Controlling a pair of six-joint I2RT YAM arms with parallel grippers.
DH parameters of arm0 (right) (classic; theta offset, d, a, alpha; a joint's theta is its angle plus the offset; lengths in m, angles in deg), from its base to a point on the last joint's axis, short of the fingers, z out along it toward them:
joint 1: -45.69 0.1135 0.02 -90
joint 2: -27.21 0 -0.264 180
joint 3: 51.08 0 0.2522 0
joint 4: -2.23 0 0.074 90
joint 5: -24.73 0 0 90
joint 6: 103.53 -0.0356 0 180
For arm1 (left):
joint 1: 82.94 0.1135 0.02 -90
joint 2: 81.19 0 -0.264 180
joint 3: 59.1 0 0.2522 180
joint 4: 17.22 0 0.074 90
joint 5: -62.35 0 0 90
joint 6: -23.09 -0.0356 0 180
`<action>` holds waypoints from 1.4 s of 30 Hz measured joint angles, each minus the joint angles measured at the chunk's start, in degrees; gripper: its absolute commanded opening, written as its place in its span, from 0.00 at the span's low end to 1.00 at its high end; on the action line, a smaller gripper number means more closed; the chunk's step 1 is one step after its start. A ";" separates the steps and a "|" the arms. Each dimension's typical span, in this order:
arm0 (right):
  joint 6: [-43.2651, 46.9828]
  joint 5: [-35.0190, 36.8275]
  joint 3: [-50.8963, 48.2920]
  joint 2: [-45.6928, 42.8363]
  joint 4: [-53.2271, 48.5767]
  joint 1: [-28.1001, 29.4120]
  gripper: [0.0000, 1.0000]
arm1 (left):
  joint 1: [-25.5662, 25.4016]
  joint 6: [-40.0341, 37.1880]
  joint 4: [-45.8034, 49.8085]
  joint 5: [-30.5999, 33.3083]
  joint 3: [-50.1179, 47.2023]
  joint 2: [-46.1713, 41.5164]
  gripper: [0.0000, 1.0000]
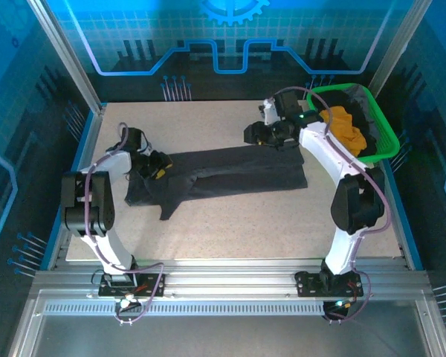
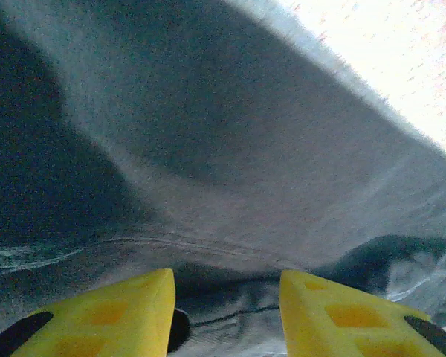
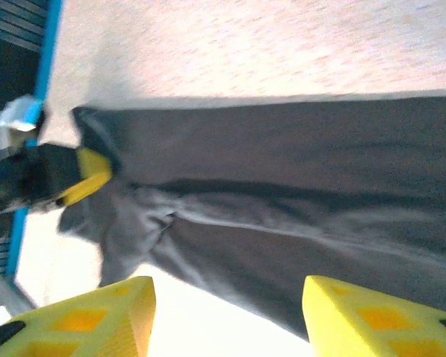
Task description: Fold and stack the t-shirts
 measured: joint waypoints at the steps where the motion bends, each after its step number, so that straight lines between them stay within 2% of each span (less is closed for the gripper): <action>1: -0.85 -1.33 -1.07 -0.66 0.83 0.55 0.57 | -0.11 -0.72 -0.09 -0.13 -0.24 0.42 0.43; 7: -5.14 -5.68 -6.49 -4.81 4.24 1.73 0.57 | -1.77 -3.54 -0.74 -0.63 -0.68 0.76 0.38; 18: -7.91 -6.71 -8.87 -7.34 6.03 1.77 0.57 | -2.47 -3.78 -1.05 -0.63 -3.08 0.74 0.30; 20: -8.09 -6.71 -8.87 -7.34 6.14 1.77 0.56 | -2.64 -3.52 -1.16 -0.63 -3.85 0.26 0.23; 24: -8.28 -6.69 -8.87 -7.34 6.14 1.77 0.55 | -3.37 -1.84 -1.31 -0.72 -5.64 -2.25 0.00; 32: -8.28 -6.05 -8.90 -7.34 5.90 2.03 0.54 | -5.92 -0.37 0.22 -1.99 -9.35 -12.81 0.00; 37: -8.26 -5.46 -8.92 -7.34 5.29 2.03 0.54 | -10.82 0.74 2.12 -3.82 -11.34 -17.16 0.00; 42: -8.28 -5.22 -9.27 -7.32 5.05 2.03 0.53 | -15.72 2.95 3.19 -4.35 -13.38 -17.44 0.00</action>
